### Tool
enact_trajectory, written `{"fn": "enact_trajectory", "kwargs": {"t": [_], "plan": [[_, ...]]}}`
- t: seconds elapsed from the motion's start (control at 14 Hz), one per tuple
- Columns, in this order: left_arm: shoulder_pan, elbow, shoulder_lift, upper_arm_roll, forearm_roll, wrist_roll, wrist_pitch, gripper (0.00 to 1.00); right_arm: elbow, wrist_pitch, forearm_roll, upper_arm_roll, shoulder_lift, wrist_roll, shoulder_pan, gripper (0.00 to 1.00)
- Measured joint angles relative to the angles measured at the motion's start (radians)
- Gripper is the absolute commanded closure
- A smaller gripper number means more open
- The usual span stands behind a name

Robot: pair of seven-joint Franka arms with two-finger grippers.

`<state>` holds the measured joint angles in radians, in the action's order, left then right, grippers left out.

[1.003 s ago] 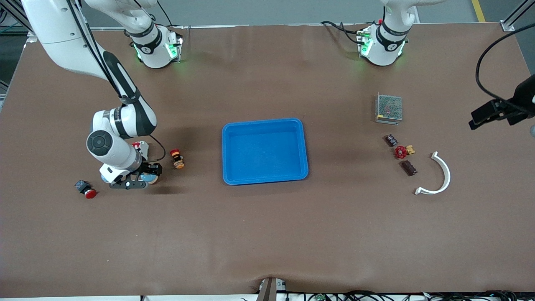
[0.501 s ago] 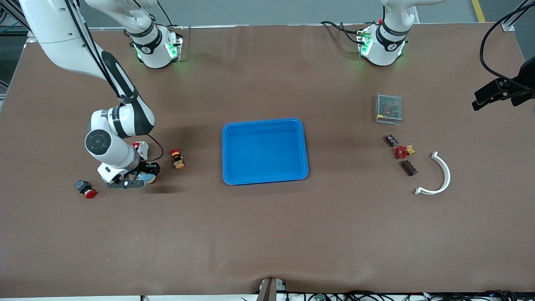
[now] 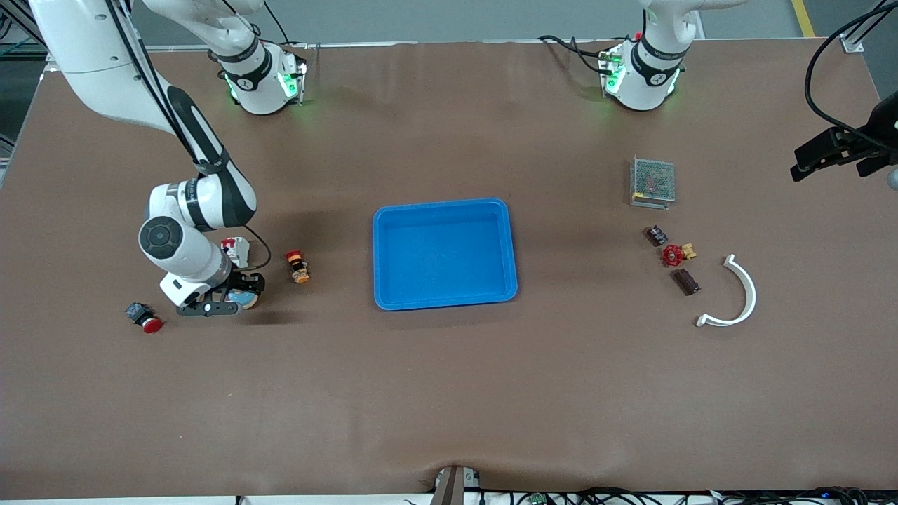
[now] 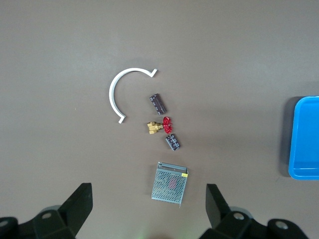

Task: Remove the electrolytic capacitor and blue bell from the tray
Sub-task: 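Place the bell beside the first bell and open the right gripper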

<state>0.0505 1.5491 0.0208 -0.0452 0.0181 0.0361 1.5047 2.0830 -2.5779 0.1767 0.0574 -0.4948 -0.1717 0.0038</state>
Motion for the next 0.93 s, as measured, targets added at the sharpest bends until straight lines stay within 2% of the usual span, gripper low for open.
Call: {"fn": "enact_trajectory", "kwargs": {"t": [0.93], "plan": [[-0.006,0.006,0.0,-0.003,-0.001,-0.004,-0.037,0.0,0.021,-0.06,0.001,0.0,-0.013,0.001,-0.012,1.0]]}}
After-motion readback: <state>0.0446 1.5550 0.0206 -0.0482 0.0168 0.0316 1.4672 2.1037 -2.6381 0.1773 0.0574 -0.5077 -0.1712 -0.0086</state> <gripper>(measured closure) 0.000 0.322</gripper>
